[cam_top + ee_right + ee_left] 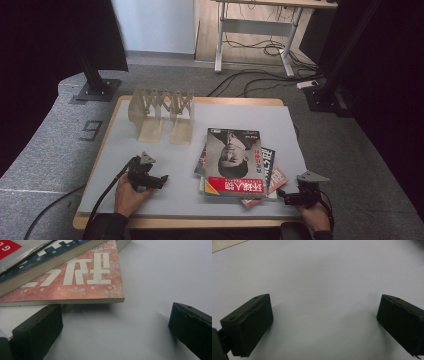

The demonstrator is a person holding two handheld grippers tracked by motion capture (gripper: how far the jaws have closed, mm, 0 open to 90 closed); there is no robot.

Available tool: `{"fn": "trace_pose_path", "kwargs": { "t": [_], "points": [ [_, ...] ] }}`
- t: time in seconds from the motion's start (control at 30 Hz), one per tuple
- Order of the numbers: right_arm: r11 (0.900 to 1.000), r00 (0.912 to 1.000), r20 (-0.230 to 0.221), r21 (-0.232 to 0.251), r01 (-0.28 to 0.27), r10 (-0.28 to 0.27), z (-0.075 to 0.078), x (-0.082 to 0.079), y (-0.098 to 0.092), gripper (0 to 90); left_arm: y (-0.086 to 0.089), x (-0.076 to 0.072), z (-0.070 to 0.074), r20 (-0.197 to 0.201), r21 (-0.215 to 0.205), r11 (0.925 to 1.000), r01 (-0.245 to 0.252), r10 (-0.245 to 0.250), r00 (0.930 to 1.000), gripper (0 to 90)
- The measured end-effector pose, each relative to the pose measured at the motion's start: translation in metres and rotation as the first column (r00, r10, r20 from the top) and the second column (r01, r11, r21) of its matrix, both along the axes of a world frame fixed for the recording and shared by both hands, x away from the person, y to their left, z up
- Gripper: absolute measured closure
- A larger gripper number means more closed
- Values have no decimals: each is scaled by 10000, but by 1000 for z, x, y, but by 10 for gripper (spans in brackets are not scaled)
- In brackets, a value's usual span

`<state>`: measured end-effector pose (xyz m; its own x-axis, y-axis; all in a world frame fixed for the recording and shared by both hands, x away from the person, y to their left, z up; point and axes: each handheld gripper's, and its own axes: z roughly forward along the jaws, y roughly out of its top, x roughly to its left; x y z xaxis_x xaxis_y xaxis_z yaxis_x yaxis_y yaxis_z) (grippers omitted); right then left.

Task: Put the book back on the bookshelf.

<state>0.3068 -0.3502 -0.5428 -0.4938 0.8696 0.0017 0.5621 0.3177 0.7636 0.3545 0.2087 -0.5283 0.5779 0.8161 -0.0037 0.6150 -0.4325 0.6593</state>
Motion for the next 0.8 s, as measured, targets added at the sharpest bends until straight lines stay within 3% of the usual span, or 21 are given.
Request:
{"fn": "trace_pose_path", "kwargs": {
  "t": [0.8],
  "points": [
    [10000,10000,-67,-62,-21,21,1,1,0,0,0,-2,0,19,-13,10000,-99,99,9999,10]
  ]
}}
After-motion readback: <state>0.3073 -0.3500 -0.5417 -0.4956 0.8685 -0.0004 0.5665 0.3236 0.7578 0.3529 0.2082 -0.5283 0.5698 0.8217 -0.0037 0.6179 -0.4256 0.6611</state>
